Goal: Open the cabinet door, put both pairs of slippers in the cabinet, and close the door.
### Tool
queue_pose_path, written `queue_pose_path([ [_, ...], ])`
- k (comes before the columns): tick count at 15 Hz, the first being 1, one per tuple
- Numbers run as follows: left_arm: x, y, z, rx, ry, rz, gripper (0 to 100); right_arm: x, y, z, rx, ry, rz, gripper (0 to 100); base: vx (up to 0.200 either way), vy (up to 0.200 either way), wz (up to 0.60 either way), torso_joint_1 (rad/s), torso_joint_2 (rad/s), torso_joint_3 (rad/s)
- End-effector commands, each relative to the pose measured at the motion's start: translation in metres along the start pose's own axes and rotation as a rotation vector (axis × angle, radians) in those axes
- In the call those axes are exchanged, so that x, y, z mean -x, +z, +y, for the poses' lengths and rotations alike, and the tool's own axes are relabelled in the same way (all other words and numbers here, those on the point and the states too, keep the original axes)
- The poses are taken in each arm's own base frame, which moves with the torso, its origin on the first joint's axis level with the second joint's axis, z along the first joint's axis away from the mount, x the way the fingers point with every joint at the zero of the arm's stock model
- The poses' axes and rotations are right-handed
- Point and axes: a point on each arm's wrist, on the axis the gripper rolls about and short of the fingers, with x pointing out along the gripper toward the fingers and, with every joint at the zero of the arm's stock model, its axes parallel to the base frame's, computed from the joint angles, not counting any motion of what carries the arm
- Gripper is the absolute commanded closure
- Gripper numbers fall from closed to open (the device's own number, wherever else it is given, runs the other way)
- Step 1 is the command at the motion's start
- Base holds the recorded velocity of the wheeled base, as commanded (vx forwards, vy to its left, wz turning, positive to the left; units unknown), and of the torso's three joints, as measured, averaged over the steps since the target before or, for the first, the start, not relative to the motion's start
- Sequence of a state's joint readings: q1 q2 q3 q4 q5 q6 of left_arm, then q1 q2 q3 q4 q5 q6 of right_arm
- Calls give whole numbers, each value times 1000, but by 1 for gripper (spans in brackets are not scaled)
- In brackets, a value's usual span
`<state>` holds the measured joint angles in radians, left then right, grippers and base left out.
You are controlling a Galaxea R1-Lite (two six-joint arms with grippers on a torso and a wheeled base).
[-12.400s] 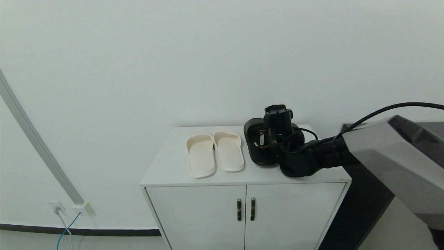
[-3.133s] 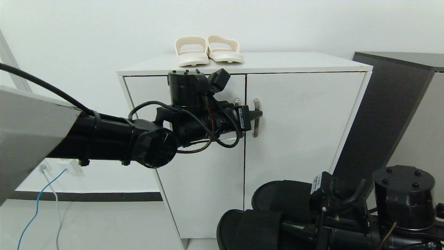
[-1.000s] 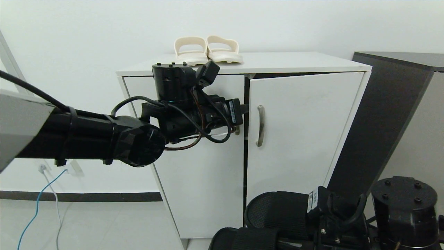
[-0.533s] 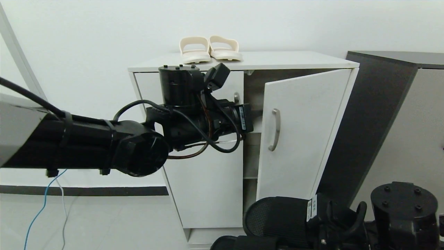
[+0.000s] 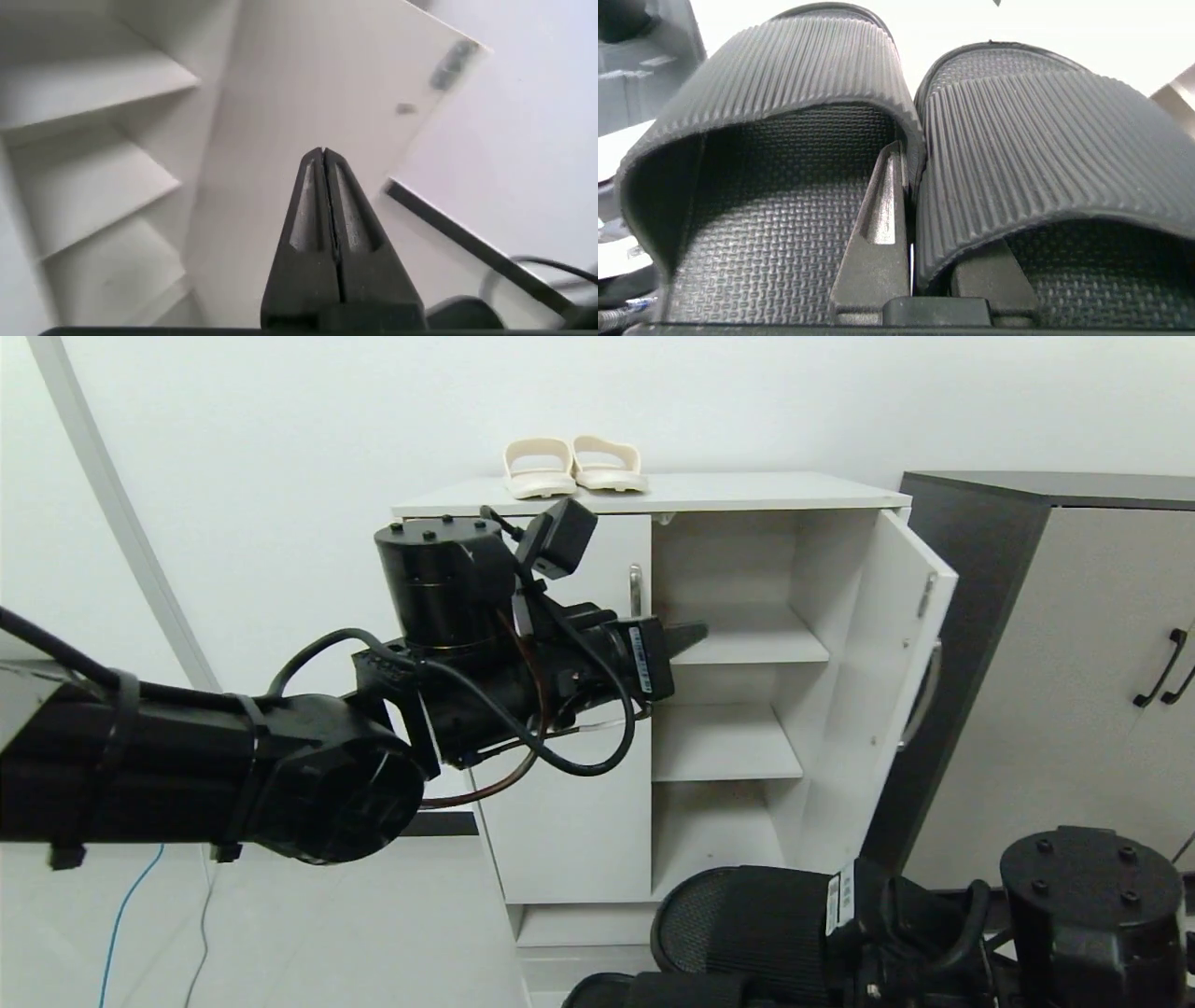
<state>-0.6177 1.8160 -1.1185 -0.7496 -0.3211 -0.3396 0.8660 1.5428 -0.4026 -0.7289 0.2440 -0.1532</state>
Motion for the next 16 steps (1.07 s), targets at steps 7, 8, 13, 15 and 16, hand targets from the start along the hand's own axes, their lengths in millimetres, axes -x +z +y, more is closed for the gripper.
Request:
queue_pose_path([
  [7, 210, 13, -36, -11, 294, -96, 100, -7, -6, -27, -48, -89, 24, 100, 0, 0, 0, 0, 0, 0],
  [8, 239, 4, -52, -29, 294, -102, 100, -8, -5, -27, -44, -94, 11, 100, 0, 0, 0, 0, 0, 0],
  [13, 347, -46, -101, -87, 543, -133, 100, -9, -7, -32, -48, -114, -2, 100, 0, 0, 0, 0, 0, 0],
  [15, 375, -92, -106, -173, 787, -145, 100, -13, -8, -33, -50, -114, 4, 100, 0, 0, 0, 0, 0, 0],
  [16, 377, -105, -105, -206, 830, -142, 100, -15, -10, -33, -53, -113, 8, 100, 0, 0, 0, 0, 0, 0],
])
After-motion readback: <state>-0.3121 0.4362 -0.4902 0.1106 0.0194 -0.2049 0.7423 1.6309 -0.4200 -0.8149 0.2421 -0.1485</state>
